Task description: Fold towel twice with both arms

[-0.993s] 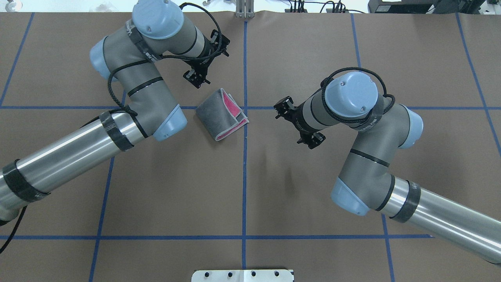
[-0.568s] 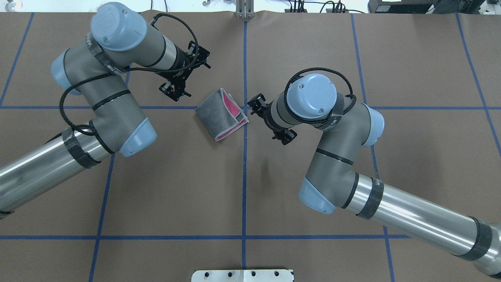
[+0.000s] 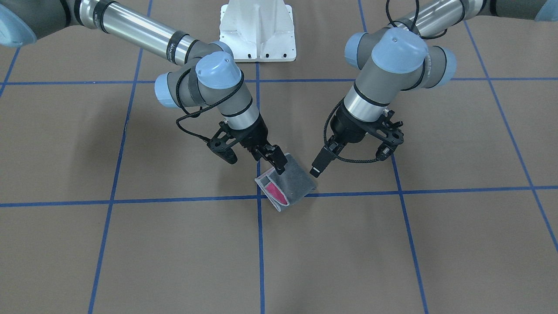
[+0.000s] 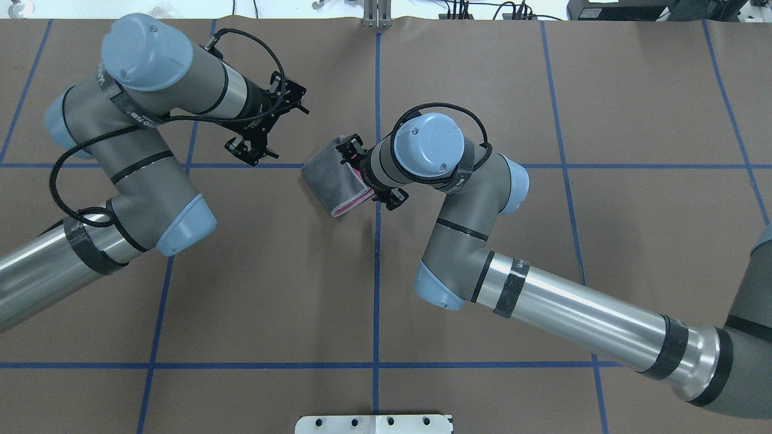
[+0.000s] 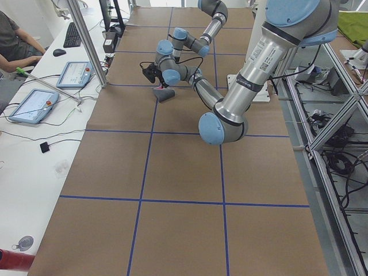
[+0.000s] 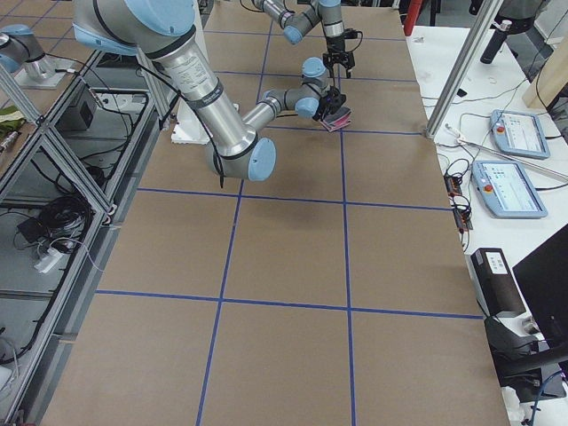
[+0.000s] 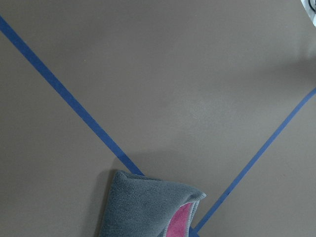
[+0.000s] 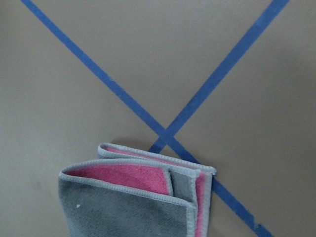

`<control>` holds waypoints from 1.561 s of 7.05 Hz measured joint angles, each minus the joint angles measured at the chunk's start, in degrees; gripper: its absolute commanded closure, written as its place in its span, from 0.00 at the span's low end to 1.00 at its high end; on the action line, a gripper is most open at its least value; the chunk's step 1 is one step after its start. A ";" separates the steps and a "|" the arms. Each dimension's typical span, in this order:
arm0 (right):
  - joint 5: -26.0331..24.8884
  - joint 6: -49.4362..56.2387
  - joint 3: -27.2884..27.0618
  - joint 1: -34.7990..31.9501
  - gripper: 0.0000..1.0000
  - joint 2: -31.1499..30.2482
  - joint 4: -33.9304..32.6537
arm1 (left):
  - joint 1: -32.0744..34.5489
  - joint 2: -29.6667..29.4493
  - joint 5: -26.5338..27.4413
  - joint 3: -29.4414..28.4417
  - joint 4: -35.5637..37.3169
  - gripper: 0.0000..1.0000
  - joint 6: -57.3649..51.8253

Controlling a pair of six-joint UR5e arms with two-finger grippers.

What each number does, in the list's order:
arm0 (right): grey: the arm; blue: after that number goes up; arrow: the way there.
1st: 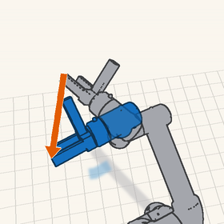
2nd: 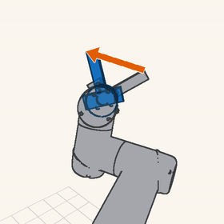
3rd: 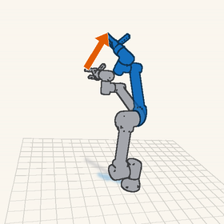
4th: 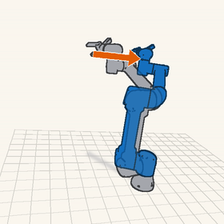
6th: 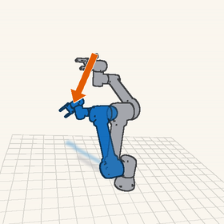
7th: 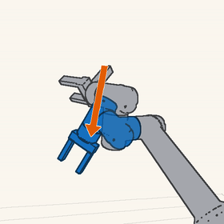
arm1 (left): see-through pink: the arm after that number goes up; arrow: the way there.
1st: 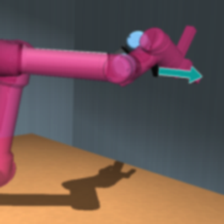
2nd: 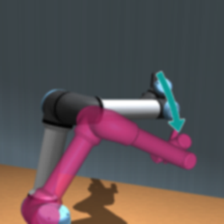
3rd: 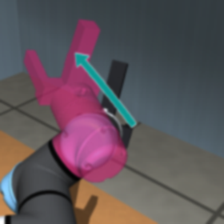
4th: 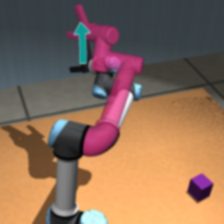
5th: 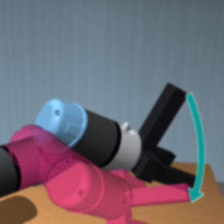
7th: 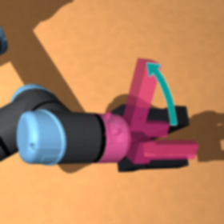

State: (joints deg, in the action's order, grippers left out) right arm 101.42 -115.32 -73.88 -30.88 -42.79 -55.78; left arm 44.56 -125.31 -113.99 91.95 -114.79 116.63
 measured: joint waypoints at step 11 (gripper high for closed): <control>-0.28 20.13 5.07 -0.41 0.33 1.76 1.18 | -0.37 0.05 0.27 -0.06 0.00 0.00 0.03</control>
State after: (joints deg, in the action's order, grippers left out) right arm 101.14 -95.18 -68.80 -31.28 -41.03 -54.61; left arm 44.18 -125.26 -113.72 91.88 -114.79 116.66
